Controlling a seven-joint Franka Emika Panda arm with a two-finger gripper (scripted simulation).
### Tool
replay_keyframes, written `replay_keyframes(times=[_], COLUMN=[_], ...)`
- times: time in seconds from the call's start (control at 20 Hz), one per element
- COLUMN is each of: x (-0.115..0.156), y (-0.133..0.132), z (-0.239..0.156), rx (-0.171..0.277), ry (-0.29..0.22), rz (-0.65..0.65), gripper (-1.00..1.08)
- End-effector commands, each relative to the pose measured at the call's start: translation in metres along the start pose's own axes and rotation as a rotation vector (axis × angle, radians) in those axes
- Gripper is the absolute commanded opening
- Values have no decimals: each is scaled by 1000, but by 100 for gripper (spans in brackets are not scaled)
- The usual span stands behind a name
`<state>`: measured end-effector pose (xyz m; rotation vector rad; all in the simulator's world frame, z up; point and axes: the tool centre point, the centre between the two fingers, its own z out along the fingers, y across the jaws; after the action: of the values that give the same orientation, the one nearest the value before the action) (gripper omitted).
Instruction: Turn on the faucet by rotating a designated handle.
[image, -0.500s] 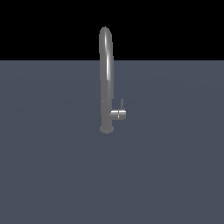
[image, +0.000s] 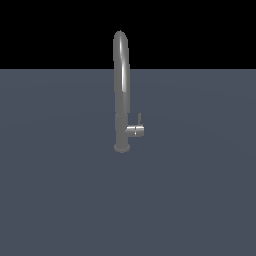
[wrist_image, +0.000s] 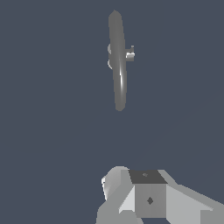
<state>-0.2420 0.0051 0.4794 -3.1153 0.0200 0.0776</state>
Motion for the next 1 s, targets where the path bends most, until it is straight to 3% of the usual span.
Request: replay_keyframes(times=[0.0, 0.4, 0.95], x=[6, 37, 98], y=[0, -1, 4], z=[1, 7, 27], rx=[13, 84, 230], ry=[-14, -89, -242], rz=[13, 85, 232], gripper=[-100, -100, -100])
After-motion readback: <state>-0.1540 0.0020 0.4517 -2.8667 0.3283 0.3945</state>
